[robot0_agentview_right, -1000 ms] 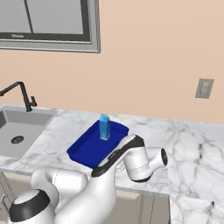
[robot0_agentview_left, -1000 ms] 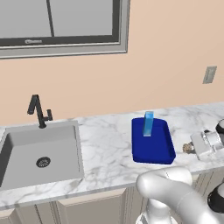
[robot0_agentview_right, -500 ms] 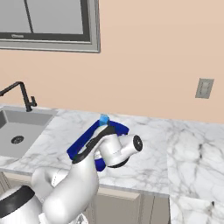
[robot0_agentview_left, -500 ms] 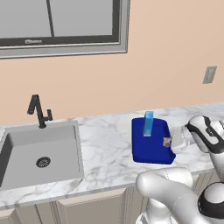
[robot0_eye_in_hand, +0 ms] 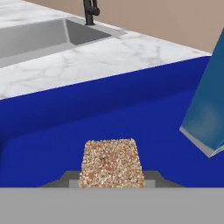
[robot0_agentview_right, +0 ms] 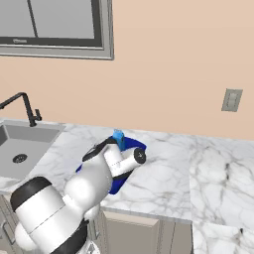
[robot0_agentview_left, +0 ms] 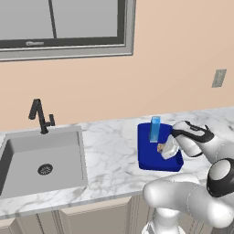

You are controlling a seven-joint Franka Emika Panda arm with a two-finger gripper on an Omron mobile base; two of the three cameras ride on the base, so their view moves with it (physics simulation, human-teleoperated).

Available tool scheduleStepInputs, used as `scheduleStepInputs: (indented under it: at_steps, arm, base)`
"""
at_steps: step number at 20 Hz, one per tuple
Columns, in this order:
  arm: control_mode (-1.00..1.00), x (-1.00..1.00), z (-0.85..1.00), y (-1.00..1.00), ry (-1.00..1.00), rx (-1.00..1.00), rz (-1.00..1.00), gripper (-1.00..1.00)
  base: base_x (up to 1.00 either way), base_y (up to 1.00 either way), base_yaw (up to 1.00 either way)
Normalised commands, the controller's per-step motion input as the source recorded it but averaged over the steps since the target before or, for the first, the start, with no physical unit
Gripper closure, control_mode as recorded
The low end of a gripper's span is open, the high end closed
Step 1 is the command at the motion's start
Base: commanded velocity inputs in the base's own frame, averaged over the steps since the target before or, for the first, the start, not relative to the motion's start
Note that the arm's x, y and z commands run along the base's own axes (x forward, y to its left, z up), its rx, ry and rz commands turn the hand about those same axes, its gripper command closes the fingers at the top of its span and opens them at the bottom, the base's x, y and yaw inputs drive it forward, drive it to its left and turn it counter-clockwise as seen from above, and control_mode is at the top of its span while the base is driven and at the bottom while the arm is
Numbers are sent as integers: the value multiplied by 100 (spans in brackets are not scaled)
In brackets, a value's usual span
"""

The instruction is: Take out the milk from the fridge and place it on the tray on the counter. Then take the sugar cube near the tray and place it in the tray.

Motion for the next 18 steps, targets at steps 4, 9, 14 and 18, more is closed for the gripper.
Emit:
scheduleStepInputs:
  at_steps: [4,9,14,18]
  arm:
    - [-100,27,-28,0,2,-9,0,100]
    - [-100,9,-26,0,0,-9,0,100]
    - [-100,0,-37,0,4,-9,0,100]
    - [-100,0,-34,0,3,-9,0,-100]
  base:
    - [0,0,0]
    - [0,0,0]
    - [0,0,0]
    - [0,0,0]
